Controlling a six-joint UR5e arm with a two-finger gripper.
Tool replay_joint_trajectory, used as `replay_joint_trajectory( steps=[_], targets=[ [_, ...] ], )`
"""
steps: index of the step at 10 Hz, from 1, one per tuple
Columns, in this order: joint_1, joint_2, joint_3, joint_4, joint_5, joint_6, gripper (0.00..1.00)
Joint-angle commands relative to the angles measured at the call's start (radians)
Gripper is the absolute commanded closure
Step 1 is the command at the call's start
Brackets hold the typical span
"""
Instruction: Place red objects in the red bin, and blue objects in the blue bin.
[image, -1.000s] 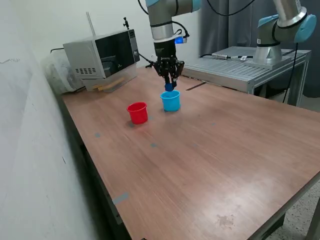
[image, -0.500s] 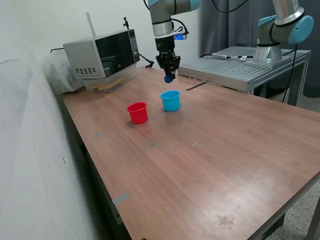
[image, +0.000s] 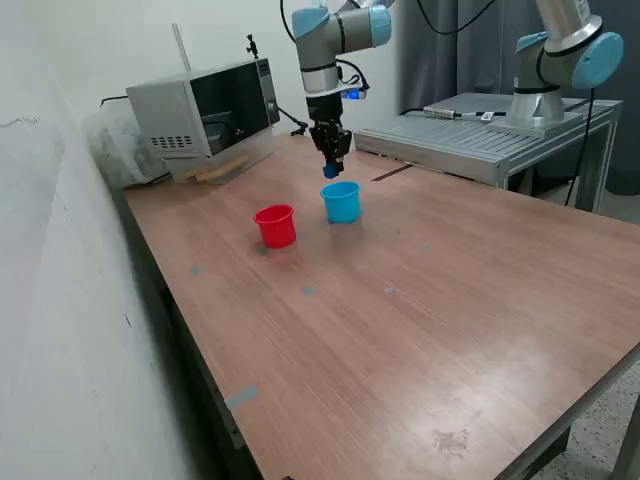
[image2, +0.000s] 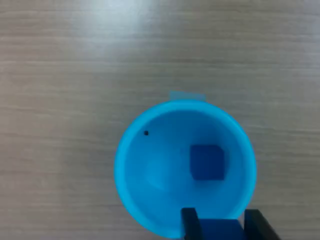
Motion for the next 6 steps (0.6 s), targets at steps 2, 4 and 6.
replay_joint_trajectory(
  steps=[2,4,6],
  targets=[
    [-0.031,0.013,0.045,-0.038,-0.004,-0.007,1.00],
    [-0.031,0.011,0.069,-0.041,-0.007,-0.008,1.00],
    [-0.031,0.008,0.086,-0.041,-0.007,-0.008,1.00]
  ],
)
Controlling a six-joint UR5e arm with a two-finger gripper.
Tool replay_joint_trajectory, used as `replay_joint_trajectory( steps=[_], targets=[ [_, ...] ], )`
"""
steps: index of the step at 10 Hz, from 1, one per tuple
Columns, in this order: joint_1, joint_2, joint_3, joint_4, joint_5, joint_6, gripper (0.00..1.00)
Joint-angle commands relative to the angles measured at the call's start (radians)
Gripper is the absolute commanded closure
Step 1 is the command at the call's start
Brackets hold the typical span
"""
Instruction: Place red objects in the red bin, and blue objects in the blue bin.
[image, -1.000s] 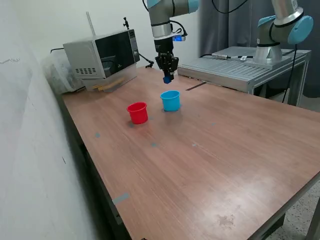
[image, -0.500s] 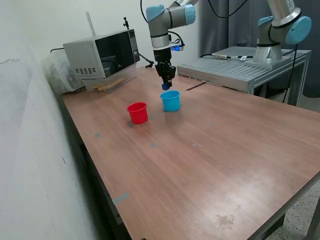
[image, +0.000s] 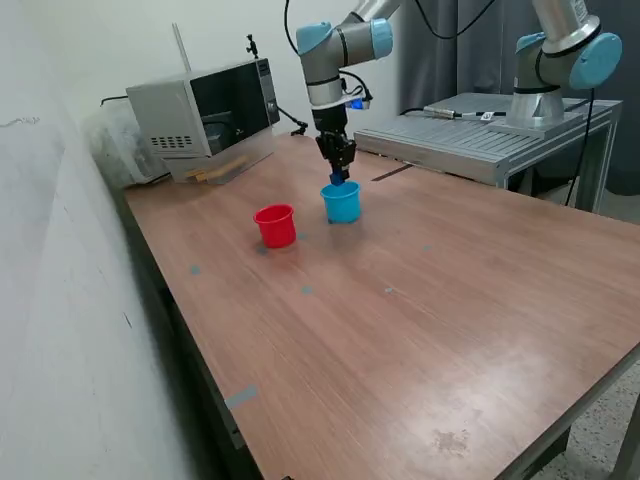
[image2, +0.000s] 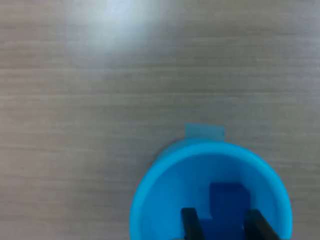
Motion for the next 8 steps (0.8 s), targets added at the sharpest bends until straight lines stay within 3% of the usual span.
replay_joint_trajectory(
  steps=[1,3,4,8],
  targets=[
    [-0.001,-0.002,0.029,-0.004,0.000,-0.001,1.00],
    [0.002,-0.007,0.036,-0.004,-0.005,-0.007,1.00],
    [0.005,-0.009,0.039,-0.004,-0.003,-0.009,0.00],
    [0.034,-0.074,0.064,-0.003,-0.003,-0.011,0.00]
  ],
)
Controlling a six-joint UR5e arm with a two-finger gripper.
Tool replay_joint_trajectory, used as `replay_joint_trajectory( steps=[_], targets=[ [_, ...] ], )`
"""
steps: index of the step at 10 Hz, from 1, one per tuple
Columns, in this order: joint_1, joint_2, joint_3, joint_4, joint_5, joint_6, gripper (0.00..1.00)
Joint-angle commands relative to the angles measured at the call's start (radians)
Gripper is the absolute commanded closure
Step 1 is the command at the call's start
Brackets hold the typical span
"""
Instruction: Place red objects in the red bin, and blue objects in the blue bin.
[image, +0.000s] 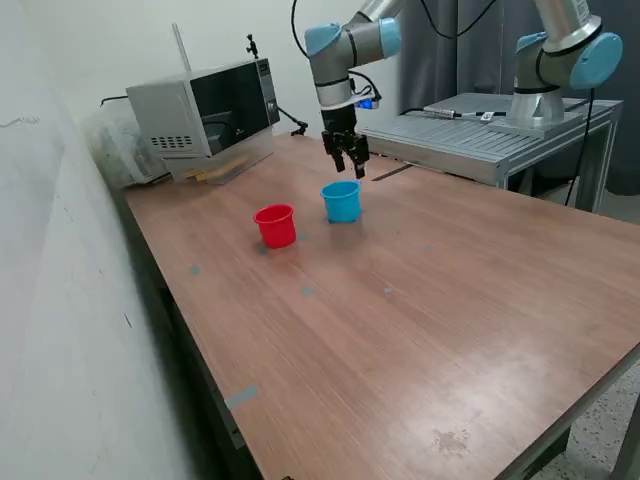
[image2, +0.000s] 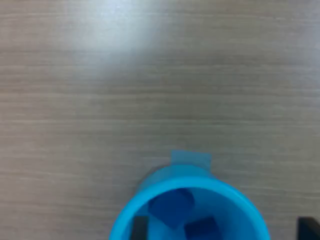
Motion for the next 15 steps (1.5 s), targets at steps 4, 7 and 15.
replay_joint_trajectory(
  steps=[4,7,15],
  targets=[
    [0.054,-0.358,0.152,0.007,0.010,-0.097,0.00],
    [0.131,-0.515,0.237,0.029,0.011,-0.091,0.00],
    [0.140,-0.681,0.284,0.518,0.004,-0.100,0.00]
  ],
)
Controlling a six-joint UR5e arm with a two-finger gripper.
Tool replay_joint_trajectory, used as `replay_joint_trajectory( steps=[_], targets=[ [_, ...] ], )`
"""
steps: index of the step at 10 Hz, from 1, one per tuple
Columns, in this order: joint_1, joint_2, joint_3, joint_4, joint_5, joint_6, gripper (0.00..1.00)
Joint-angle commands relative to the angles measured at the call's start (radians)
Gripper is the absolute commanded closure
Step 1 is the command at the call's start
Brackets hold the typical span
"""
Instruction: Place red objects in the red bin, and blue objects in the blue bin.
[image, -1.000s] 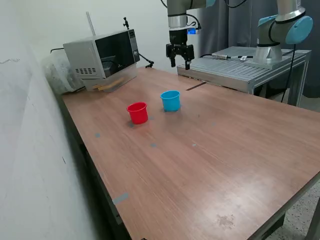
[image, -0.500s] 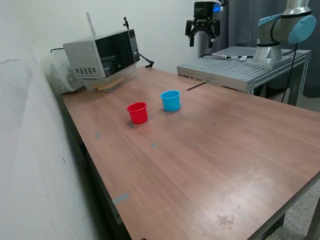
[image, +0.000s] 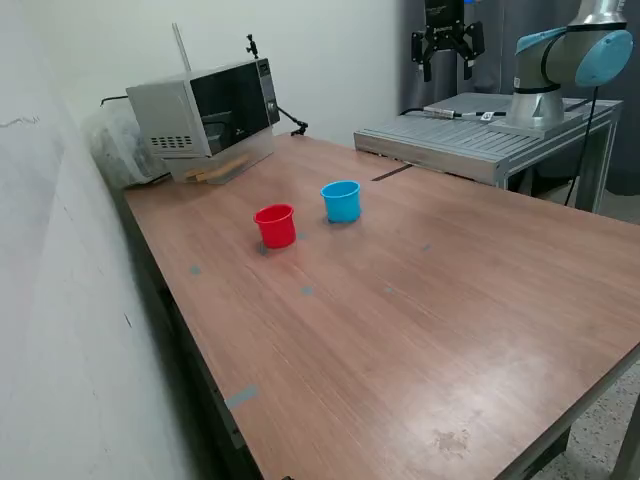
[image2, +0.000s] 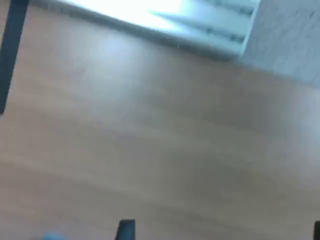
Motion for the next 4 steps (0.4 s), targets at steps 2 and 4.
replay_joint_trajectory(
  steps=[2,4],
  targets=[
    [-0.008,-0.021,-0.020,0.148,-0.002,-0.003,0.00],
    [-0.007,-0.023,-0.017,0.148,-0.002,-0.003,0.00]
  ],
)
